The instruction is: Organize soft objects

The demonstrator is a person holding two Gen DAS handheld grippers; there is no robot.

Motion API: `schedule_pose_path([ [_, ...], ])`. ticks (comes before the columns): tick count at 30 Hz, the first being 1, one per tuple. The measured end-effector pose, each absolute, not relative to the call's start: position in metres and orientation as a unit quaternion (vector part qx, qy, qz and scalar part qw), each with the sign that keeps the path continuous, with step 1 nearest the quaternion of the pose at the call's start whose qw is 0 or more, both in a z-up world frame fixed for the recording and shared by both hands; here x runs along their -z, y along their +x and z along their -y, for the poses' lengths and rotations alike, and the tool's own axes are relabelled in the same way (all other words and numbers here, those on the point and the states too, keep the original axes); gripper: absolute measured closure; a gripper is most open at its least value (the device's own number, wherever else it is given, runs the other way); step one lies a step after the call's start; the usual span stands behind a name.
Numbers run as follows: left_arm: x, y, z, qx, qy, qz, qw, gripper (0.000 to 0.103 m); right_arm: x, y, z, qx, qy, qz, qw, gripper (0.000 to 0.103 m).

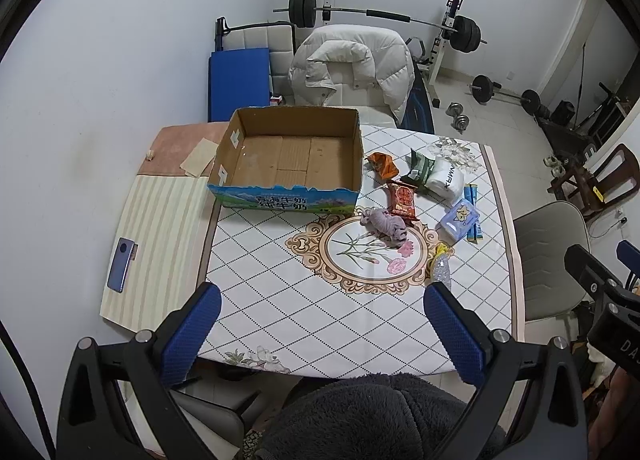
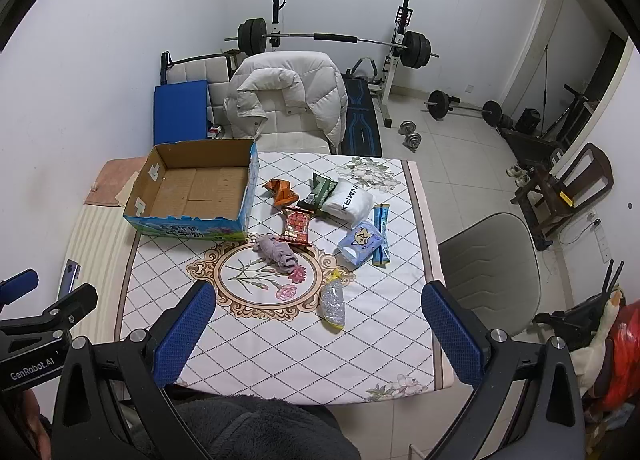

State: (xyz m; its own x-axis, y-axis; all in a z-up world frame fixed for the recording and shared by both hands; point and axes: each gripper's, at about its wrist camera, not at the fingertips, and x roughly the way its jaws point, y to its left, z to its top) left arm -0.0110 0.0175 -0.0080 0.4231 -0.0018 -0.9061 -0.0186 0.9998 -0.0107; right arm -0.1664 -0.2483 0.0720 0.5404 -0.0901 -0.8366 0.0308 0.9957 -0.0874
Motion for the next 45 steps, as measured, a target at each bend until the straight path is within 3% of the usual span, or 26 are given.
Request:
schedule_pose_path([
  [10, 0.010, -0.007, -0.013, -0.002, -0.013, -0.538, 0.843, 0.000, -0.073, -0.166, 0.250, 0.034, -0.028, -0.478, 0.877, 0.000],
  [15, 0.042, 0.048, -0.003, 0.002, -0.029, -0.564, 0.825, 0.000, -0.068, -0.135, 0.281, 0.038, 0.009, -0.483, 0.875, 0.000],
  [20, 0.127, 0.133, 0.025, 0.018, -0.019, -0.638, 0.770, 0.000, 0.015, -0.045, 0.331, 0.058, 0.040, -0.553, 0.830, 0.000],
  [25, 0.239, 0.202, 0.051, 0.029, -0.094, -0.725, 0.682, 0.001, 0.154, 0.043, 0.389, 0.089, 0.103, -0.651, 0.747, 0.000],
  [30, 0.330, 0.236, 0.079, 0.011, -0.150, -0.768, 0.623, 0.014, 0.254, 0.097, 0.424, 0.112, 0.159, -0.693, 0.694, 0.000],
  [39, 0.406, 0.263, 0.086, -0.039, -0.178, -0.779, 0.599, 0.016, 0.338, 0.142, 0.433, 0.123, 0.180, -0.719, 0.660, 0.000],
  [40, 0.407, 0.264, 0.086, -0.041, -0.173, -0.775, 0.606, 0.020, 0.346, 0.144, 0.432, 0.123, 0.182, -0.723, 0.655, 0.000],
  [41, 0.407, 0.263, 0.087, -0.038, -0.171, -0.774, 0.609, 0.035, 0.352, 0.147, 0.431, 0.124, 0.183, -0.727, 0.650, 0.000],
  [45, 0.405, 0.250, 0.088, -0.034, -0.142, -0.775, 0.614, 0.050, 0.370, 0.148, 0.429, 0.126, 0.183, -0.735, 0.641, 0.007],
])
